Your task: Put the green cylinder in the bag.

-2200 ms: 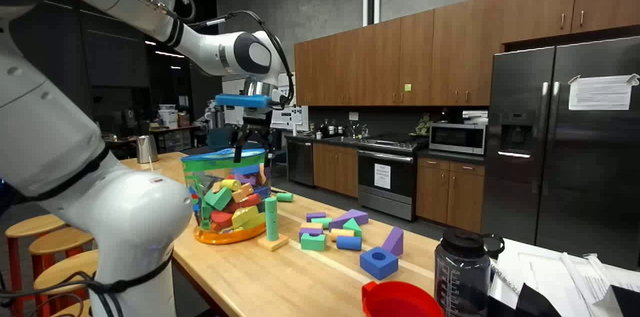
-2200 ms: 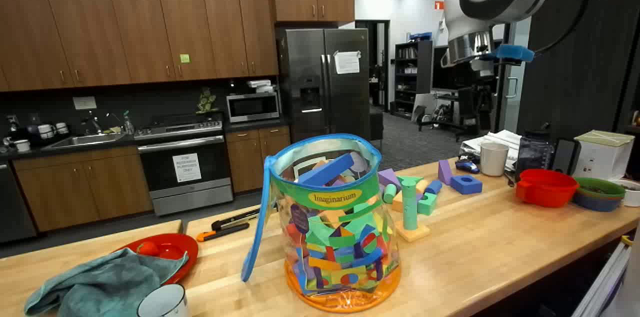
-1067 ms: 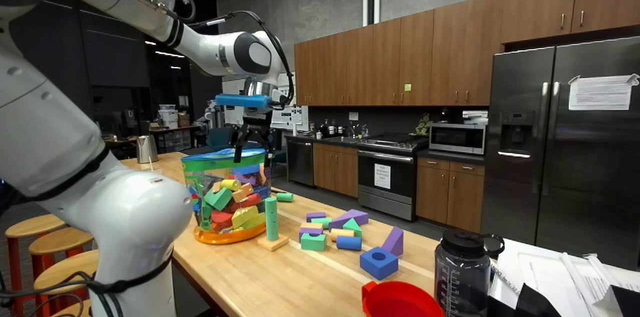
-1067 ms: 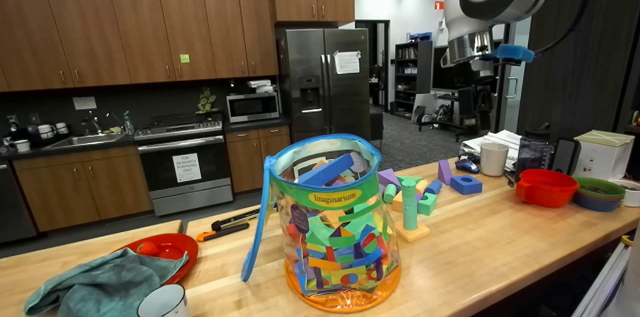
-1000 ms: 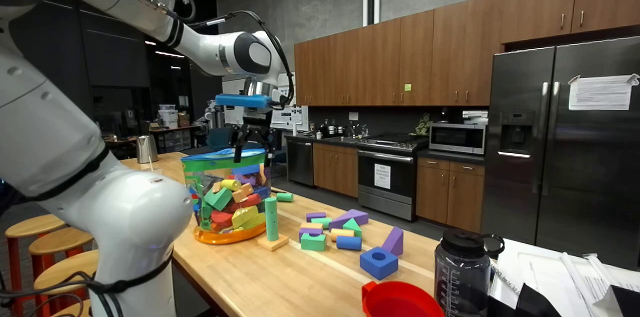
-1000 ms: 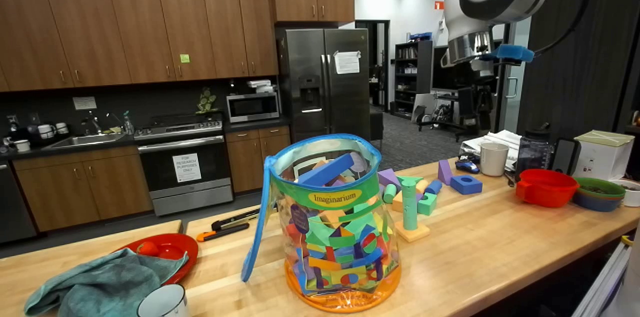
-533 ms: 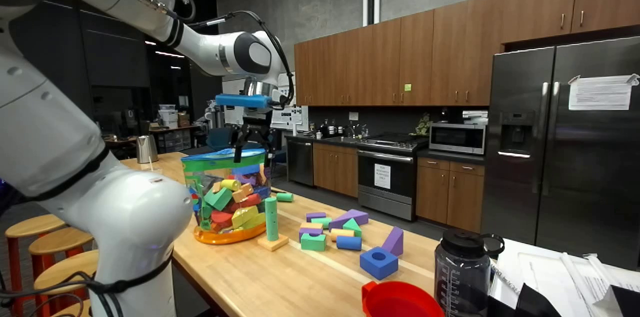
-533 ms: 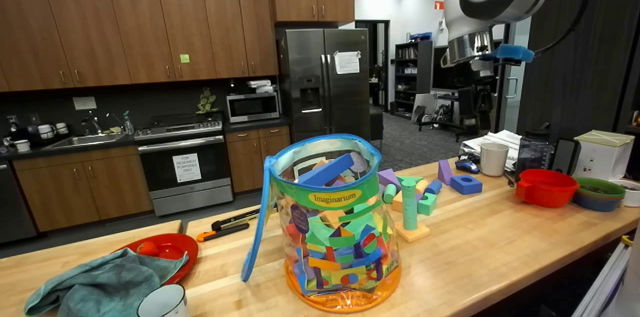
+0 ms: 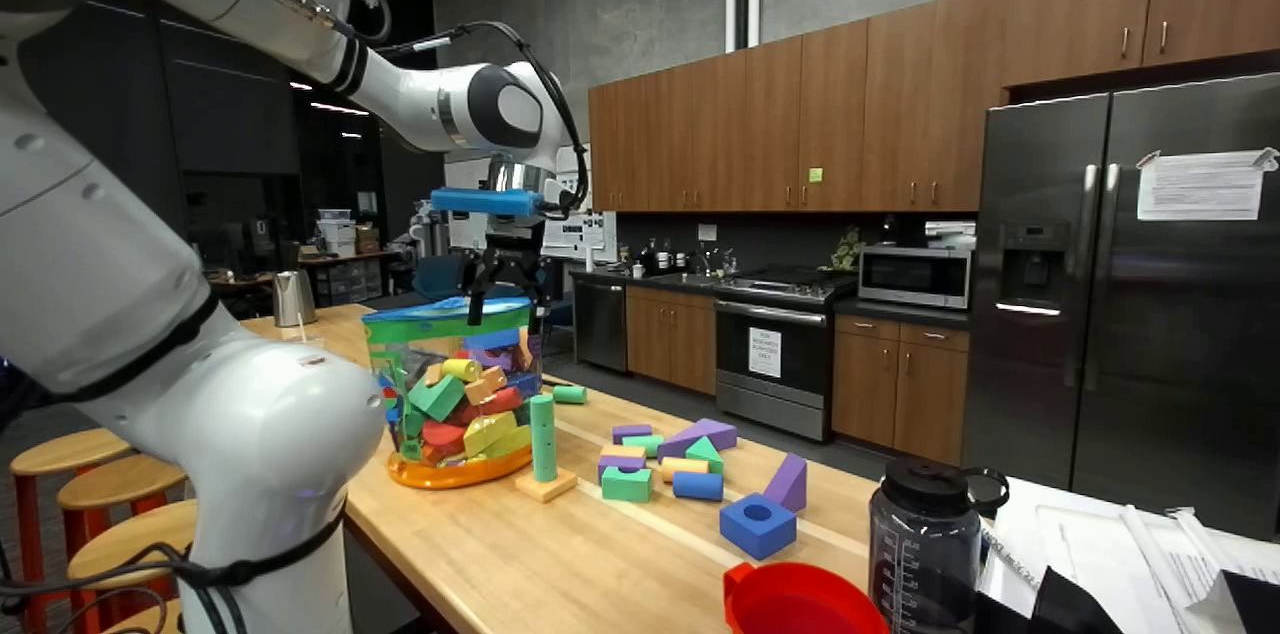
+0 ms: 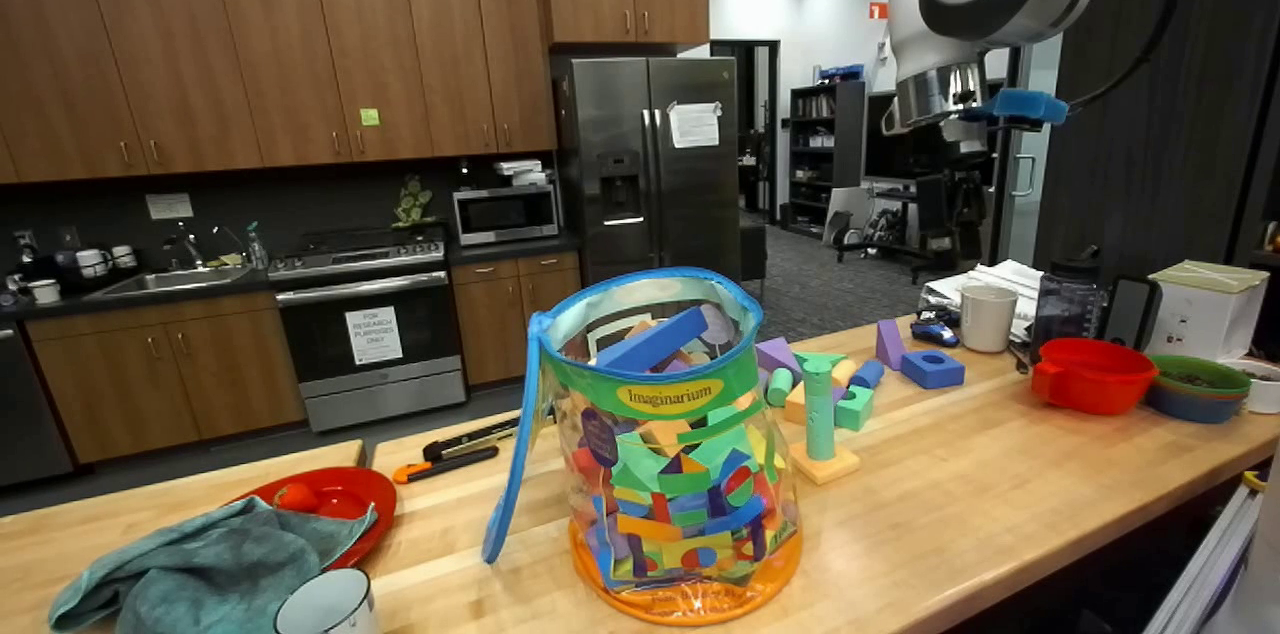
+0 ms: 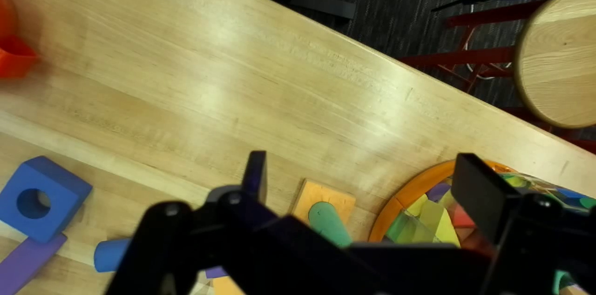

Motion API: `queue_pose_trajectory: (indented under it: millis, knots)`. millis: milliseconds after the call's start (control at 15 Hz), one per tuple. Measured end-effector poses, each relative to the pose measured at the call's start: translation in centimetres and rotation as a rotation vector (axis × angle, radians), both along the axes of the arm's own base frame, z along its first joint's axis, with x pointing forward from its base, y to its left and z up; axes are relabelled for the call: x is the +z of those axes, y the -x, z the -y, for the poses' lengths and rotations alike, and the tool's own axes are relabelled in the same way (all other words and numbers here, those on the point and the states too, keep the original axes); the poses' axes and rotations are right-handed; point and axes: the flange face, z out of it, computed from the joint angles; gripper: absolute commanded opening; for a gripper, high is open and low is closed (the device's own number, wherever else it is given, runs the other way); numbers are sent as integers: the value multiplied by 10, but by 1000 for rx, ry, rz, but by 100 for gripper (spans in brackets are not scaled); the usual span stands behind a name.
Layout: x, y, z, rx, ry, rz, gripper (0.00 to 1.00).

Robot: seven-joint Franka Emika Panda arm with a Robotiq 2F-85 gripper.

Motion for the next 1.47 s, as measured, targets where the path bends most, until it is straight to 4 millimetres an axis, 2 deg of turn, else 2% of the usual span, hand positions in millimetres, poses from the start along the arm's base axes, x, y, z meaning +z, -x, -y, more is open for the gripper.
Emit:
queue_pose_trajectory:
  millis: [533, 733, 867, 1067, 1267, 1467]
  knots:
    - [0, 0, 0, 1, 1, -1, 100]
    - [-5, 0, -8, 18, 12, -9, 100]
    - [-11, 1, -22, 50, 27, -14, 100]
    - [-22, 1, -52, 122, 49, 2, 100]
    - [-31, -3, -86, 198, 54, 85, 100]
    - [-43, -11, -111, 251, 53, 188, 100]
